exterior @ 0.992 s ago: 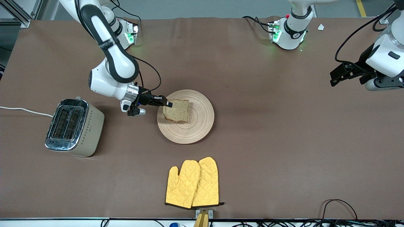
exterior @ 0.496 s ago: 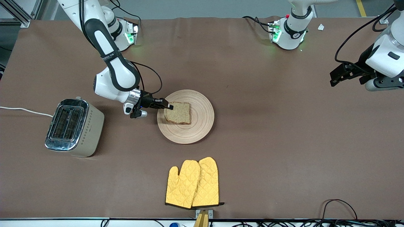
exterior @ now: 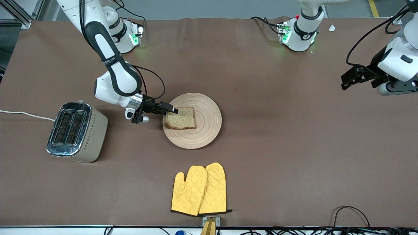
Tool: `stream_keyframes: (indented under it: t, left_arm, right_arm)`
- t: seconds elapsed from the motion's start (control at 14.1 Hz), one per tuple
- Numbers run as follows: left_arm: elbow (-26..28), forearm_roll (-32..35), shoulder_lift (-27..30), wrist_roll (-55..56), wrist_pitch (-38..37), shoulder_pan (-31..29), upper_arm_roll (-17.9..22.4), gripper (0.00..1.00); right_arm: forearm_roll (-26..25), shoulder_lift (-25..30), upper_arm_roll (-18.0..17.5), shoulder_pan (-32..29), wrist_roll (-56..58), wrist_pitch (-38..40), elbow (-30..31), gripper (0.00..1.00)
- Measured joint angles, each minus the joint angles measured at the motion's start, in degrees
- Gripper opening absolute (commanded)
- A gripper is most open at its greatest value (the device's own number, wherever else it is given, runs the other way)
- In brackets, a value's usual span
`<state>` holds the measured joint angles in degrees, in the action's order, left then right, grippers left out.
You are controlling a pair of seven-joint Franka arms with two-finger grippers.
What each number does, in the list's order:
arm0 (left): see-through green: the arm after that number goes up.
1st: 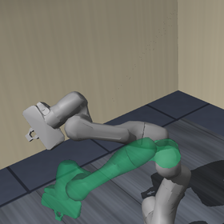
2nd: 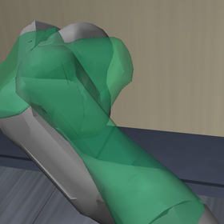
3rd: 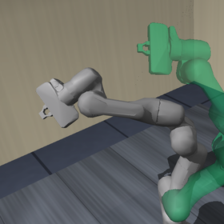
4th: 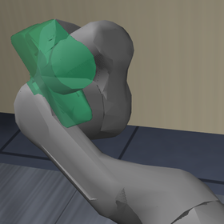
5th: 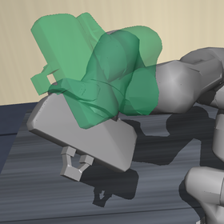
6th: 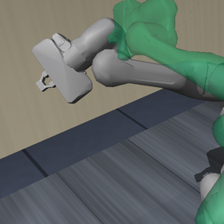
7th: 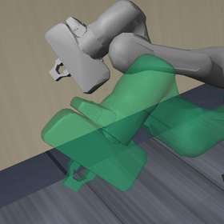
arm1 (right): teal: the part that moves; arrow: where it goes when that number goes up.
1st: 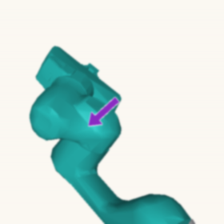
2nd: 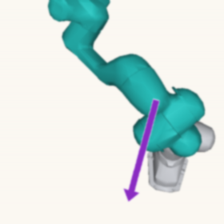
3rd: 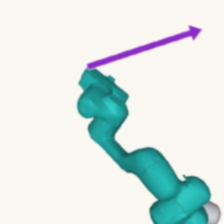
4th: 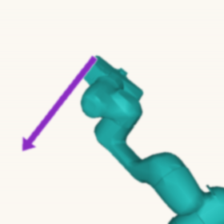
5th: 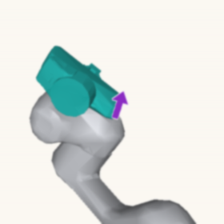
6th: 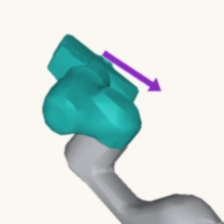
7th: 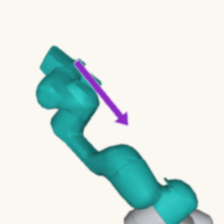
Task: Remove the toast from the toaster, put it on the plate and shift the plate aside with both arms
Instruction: 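Lower the toast onto the plate and open the right gripper, then withdraw the right gripper while the left gripper reaches toward the plate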
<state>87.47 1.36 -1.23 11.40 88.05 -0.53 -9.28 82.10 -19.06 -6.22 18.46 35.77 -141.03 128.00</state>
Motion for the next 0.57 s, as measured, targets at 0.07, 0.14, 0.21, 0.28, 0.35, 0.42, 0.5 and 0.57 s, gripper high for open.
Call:
stream_keyframes:
  t: [0.07, 0.14, 0.21, 0.28, 0.35, 0.42, 0.5, 0.57]
  left_arm:
    - [0.0, 0.0, -0.1, 0.0, 0.0, -0.01, 0.0, 1.0]
    - [0.0, 0.17, -0.16, -0.01, 0.0, 0.0, 0.0, 1.0]
    - [0.0, 0.41, -0.18, -0.05, 0.0, -0.01, 0.0, 1.0]
    - [0.0, 0.57, -0.19, -0.09, 0.0, -0.01, 0.0, 1.0]
    - [-0.01, 0.61, -0.19, -0.12, 0.0, -0.01, 0.0, 1.0]
    - [-0.01, 0.62, -0.21, -0.13, 0.0, -0.01, 0.0, 1.0]
    - [-0.02, 0.63, -0.24, -0.13, 0.0, -0.01, 0.0, 1.0]
    - [-0.02, 0.63, -0.32, -0.13, 0.0, -0.01, 0.0, 1.0]
  right_arm:
    - [-0.1, 0.42, 0.01, 0.0, 0.13, 0.0, -0.1, 1.0]
    - [-0.86, 1.12, 0.14, -0.01, 0.5, -0.04, -0.18, 1.0]
    - [-3.25, 2.18, 0.54, -0.12, 0.59, -0.19, -0.19, 1.0]
    - [-6.67, 3.47, 1.19, -0.54, 0.52, -0.25, -0.17, 1.0]
    - [-10.62, 5.08, 1.87, -1.39, 0.21, -0.14, -0.08, 1.0]
    - [-15.22, 6.96, 2.4, -2.68, -0.7, 0.4, 0.09, 1.0]
    - [-20.51, 8.95, 2.83, -4.35, -2.11, 1.84, 0.22, 1.0]
    - [-26.85, 11.06, 3.47, -6.17, -4.46, 4.51, 0.17, 1.0]
